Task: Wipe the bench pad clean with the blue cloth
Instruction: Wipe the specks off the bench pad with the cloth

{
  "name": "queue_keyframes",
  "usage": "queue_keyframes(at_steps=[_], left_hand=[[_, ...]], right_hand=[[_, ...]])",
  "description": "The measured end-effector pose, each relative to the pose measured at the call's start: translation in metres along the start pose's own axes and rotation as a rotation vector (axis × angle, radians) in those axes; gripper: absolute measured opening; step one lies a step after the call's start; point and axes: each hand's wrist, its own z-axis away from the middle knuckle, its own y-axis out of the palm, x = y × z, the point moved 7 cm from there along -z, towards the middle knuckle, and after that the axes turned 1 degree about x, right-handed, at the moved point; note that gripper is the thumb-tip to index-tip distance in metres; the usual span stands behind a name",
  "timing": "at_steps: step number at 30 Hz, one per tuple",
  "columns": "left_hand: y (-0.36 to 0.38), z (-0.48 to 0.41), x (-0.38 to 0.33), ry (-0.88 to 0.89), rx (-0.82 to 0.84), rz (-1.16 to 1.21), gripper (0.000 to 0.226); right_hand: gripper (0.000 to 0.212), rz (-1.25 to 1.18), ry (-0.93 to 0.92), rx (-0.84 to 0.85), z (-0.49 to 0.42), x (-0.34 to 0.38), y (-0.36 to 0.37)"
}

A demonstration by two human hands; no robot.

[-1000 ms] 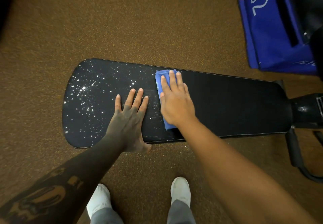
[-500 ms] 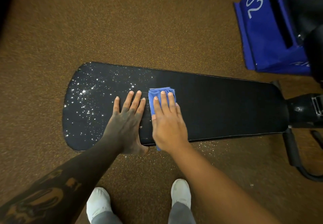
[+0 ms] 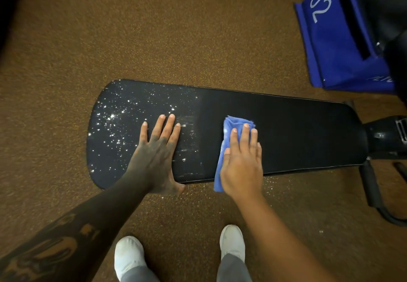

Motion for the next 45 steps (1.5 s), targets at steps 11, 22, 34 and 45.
queue_keyframes(at_steps=[11, 22, 34, 45], left_hand=[[0.002, 0.006, 0.009, -0.018, 0.007, 0.017, 0.157], [0.0, 0.015, 0.021, -0.028, -0.005, 0.048, 0.155], [0.005, 0.016, 0.027, -0.033, -0.004, 0.093, 0.157], [0.009, 0.024, 0.033, -0.038, -0.002, 0.094, 0.152]], right_hand=[[0.058, -0.036, 0.017, 0.005, -0.001, 0.018, 0.0], [0.056, 0.059, -0.18, -0.04, 0.009, 0.064, -0.017], [0.057, 0.033, -0.237, 0.076, -0.04, 0.082, 0.005], [0.059, 0.084, -0.428, 0.093, -0.098, 0.117, 0.002]])
